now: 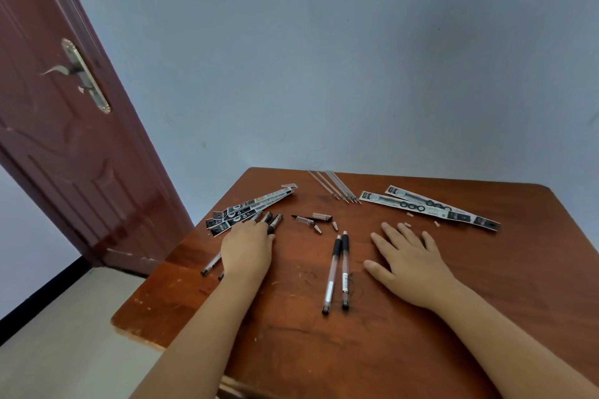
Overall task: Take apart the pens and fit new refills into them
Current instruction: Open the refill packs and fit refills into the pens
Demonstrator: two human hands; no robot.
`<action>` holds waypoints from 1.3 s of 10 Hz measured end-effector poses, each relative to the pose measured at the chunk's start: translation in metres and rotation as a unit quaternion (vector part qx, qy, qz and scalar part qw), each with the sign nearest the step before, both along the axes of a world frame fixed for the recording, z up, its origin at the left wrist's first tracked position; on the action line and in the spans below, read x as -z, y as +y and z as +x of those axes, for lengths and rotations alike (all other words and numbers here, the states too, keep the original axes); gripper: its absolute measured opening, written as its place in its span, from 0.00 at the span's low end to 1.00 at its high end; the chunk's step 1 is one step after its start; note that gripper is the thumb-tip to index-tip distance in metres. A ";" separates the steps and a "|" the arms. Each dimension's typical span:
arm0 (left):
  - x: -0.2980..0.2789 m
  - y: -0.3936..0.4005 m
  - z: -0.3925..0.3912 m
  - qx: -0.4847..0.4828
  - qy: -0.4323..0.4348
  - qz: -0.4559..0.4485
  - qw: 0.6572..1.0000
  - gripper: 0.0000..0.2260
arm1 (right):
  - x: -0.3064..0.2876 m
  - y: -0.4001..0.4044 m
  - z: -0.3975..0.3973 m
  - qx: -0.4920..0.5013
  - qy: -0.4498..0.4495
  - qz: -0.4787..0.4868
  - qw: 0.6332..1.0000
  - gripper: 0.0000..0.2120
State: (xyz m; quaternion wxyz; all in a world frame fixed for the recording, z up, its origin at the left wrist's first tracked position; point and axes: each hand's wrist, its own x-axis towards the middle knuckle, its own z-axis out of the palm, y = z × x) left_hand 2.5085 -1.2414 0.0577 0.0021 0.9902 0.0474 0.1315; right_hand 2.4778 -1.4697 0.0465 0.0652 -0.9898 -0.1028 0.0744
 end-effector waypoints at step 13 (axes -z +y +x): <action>0.014 -0.035 -0.035 0.155 0.153 -0.063 0.974 0.23 | -0.002 -0.058 0.045 0.147 -0.243 -0.055 0.957 0.10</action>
